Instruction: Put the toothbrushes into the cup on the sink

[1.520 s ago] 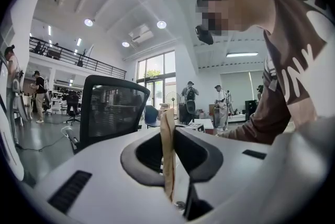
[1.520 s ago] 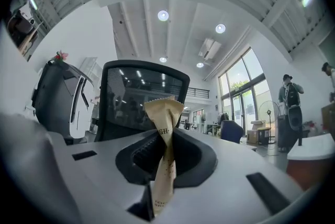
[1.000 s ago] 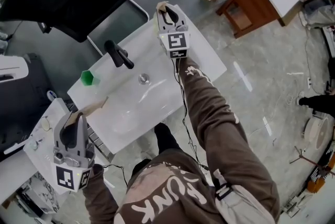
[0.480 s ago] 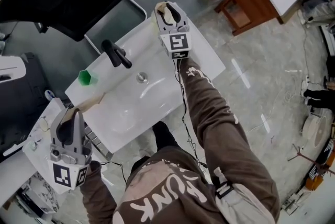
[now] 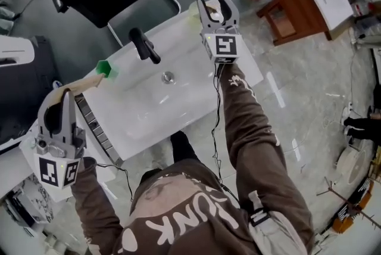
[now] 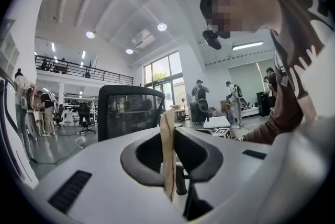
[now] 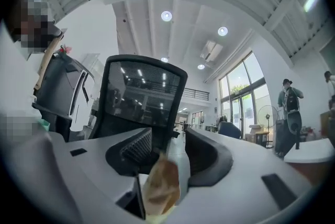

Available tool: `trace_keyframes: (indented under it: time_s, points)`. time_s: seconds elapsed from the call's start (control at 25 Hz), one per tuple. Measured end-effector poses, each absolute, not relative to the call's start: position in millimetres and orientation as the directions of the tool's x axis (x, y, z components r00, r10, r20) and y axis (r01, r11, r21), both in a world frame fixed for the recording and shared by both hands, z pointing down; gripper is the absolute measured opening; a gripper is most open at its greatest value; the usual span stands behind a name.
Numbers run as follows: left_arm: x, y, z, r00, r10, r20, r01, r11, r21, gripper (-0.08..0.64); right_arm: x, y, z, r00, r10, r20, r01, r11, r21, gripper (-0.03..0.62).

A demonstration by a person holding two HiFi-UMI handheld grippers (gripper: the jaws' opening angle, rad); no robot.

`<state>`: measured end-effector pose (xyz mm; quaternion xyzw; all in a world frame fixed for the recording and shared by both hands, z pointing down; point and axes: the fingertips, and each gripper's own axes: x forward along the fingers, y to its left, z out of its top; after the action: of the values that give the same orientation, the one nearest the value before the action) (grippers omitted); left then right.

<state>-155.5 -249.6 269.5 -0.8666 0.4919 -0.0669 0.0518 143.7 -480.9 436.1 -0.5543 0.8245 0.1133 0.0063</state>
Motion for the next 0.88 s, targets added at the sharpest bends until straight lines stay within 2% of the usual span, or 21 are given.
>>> trace_keyframes:
  time_s: [0.16,0.44,0.88]
  points:
    - [-155.5,-249.2,265.9,0.501,-0.863,0.068,-0.846,-0.505,-0.173,0.052,147.2,-492.5,442.7,-0.377,-0.918,-0.125,-0.92,0.356,0.165,0.212]
    - [-165.7,-263.2,285.8,0.487,-0.869,0.082,-0.849,-0.493,-0.19,0.052,146.8,-480.1,408.8,-0.406,-0.892,-0.2,-0.91,0.377,0.171,0.222]
    - [-191.2,-301.5,363.3,0.492,-0.863,0.119,-0.841,-0.506,-0.19,0.052,151.0,-416.4,343.7,-0.449,-0.837,-0.313,-0.893,0.413,0.177,0.224]
